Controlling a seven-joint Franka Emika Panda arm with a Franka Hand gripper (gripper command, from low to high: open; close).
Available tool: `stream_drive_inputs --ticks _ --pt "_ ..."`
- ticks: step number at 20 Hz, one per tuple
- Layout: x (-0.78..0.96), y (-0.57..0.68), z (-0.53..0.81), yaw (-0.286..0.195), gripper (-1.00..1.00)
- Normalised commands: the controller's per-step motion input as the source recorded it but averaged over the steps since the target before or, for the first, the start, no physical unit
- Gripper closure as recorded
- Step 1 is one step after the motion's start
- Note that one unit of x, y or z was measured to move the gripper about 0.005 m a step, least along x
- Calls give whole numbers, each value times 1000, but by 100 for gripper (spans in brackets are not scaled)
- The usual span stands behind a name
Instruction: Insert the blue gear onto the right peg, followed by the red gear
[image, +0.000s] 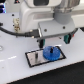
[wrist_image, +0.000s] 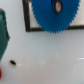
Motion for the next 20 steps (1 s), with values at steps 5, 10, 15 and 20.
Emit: stream_drive_inputs --ticks 5,10,15,20 --pt "-632 358 51 0 -100" --pt "-757 132 -14 0 -100" --pt "-769 117 -37 0 -100" --pt "-729 149 -117 0 -100"
